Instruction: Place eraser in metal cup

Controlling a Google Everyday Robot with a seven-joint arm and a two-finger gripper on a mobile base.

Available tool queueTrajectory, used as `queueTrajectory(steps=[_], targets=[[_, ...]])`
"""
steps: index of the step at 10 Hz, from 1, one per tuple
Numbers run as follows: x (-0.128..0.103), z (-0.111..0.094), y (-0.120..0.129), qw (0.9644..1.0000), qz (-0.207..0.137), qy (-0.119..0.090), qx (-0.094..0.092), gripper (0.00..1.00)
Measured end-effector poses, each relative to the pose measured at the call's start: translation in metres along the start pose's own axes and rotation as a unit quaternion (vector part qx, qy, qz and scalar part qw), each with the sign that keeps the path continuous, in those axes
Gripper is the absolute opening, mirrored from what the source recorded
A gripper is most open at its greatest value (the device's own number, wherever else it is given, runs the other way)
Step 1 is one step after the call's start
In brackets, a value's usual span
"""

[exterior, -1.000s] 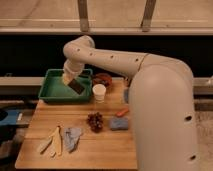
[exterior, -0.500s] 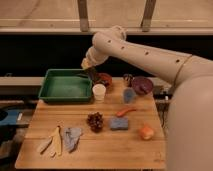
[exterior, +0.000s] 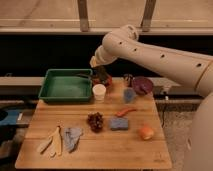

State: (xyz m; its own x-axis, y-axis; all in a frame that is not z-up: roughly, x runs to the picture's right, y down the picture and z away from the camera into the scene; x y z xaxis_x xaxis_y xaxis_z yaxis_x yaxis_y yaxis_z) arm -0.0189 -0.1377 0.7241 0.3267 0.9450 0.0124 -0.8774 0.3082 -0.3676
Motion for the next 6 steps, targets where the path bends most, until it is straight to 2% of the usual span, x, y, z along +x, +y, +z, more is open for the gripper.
queueTrajectory(steps=[3,4,6], targets=[[0.000,0.001,-0.002,1.0000,0.006,-0.004,0.002,0.00],[0.000,0.001,-0.008,0.9996,0.022,-0.016,0.010,0.00],[-0.003,0.000,-0.044,0.9961,0.066,-0.046,0.037,0.00]])
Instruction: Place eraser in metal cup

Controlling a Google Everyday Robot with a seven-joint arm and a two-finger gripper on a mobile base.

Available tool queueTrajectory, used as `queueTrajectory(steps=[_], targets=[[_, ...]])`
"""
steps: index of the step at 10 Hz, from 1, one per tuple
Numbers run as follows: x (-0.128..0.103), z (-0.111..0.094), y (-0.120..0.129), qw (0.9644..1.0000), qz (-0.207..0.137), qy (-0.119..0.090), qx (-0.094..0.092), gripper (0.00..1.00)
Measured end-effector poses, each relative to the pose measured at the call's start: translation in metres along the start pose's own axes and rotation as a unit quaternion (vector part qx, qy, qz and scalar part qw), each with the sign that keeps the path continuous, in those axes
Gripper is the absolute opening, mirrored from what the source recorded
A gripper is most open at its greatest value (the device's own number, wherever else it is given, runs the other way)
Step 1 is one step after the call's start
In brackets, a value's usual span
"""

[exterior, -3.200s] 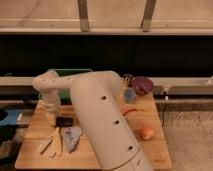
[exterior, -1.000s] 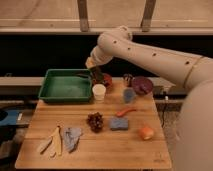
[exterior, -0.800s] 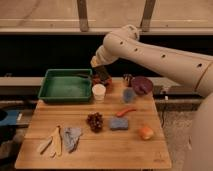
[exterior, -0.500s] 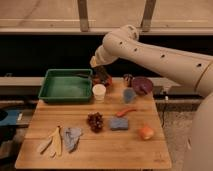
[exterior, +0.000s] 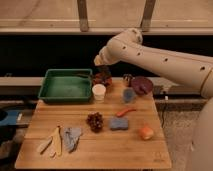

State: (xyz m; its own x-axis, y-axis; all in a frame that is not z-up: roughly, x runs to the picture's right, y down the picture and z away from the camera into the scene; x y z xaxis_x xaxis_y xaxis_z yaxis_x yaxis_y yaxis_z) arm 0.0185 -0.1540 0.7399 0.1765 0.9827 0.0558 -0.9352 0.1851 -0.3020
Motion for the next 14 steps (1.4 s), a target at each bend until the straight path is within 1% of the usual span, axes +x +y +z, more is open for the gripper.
queueTrajectory(steps=[1,2,3,4,5,6,7,8,9,10,11,12,13,14], targets=[[-0.008,0.002,-0.018,0.9996,0.018,-0.016,0.012,0.00],[-0.017,0.001,-0.039,0.9982,0.038,-0.036,0.027,0.00],[-0.021,-0.003,-0.061,0.9959,0.060,-0.054,0.041,0.00],[-0.022,-0.008,-0.076,0.9934,0.079,-0.068,0.048,0.00],[-0.020,-0.017,-0.096,0.9895,0.104,-0.083,0.057,0.00],[-0.016,-0.025,-0.114,0.9862,0.123,-0.089,0.066,0.00],[-0.015,-0.032,-0.131,0.9839,0.139,-0.085,0.074,0.00],[-0.015,-0.033,-0.143,0.9832,0.151,-0.064,0.079,0.00],[-0.017,-0.033,-0.152,0.9828,0.160,-0.037,0.085,0.00],[-0.019,-0.029,-0.160,0.9813,0.170,-0.001,0.090,0.00],[-0.019,-0.023,-0.167,0.9792,0.178,0.029,0.094,0.00],[-0.015,-0.015,-0.174,0.9761,0.186,0.054,0.098,0.00],[-0.010,-0.010,-0.178,0.9738,0.193,0.068,0.099,0.00],[-0.004,-0.005,-0.182,0.9723,0.197,0.077,0.100,0.00]])
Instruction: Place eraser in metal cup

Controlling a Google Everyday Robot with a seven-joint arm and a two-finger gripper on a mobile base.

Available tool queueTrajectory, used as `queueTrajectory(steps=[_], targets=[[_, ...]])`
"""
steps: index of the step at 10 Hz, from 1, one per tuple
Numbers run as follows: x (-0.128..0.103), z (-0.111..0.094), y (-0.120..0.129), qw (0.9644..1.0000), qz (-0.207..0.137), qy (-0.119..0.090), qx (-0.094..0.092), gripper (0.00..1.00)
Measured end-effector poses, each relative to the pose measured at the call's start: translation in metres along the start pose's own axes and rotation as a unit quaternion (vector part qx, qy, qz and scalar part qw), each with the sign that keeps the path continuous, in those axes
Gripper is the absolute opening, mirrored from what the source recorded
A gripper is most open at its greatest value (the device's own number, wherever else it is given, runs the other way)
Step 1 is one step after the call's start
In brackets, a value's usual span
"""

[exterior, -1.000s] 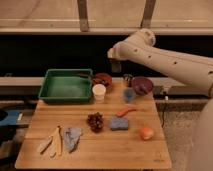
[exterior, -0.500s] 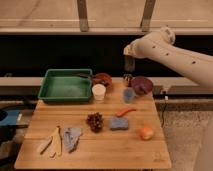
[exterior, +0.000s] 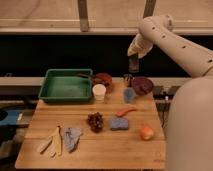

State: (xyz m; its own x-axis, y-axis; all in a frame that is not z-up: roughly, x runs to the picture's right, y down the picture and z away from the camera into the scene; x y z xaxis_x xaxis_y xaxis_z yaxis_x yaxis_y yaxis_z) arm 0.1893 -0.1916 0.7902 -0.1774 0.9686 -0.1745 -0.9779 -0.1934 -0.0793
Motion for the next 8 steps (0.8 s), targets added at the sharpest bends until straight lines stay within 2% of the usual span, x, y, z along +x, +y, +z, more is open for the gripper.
queueTrajectory(steps=[3,5,7,8], targets=[[0.010,0.007,-0.017,0.9996,0.023,0.002,-0.019,0.00],[0.016,0.010,-0.020,0.9982,0.033,-0.009,-0.049,0.00],[0.025,0.011,-0.026,0.9956,0.022,-0.020,-0.089,0.00],[0.028,0.011,-0.024,0.9944,0.014,-0.022,-0.103,0.00]])
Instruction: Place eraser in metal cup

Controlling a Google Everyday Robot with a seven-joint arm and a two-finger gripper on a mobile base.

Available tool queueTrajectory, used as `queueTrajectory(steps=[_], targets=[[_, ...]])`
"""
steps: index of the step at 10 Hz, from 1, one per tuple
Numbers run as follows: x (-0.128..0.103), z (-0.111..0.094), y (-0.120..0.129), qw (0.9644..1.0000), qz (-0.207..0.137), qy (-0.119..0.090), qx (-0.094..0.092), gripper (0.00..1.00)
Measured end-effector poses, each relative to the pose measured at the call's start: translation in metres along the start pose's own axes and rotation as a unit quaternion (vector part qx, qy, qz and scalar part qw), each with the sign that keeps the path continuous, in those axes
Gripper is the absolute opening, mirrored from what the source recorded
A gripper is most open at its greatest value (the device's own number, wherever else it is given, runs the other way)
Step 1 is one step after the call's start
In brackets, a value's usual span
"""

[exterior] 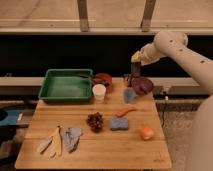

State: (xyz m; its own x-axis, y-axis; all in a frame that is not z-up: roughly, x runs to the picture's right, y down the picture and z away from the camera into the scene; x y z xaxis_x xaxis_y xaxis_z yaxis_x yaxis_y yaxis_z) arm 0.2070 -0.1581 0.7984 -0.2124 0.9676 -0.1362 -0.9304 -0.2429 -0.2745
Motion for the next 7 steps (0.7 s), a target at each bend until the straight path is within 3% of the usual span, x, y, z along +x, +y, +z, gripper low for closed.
queueTrajectory(steps=[4,7], targets=[[0.001,0.001,0.004,0.9999,-0.008,-0.002,-0.006,0.00],[0.003,0.018,-0.017,0.9995,0.030,-0.008,0.000,0.00]])
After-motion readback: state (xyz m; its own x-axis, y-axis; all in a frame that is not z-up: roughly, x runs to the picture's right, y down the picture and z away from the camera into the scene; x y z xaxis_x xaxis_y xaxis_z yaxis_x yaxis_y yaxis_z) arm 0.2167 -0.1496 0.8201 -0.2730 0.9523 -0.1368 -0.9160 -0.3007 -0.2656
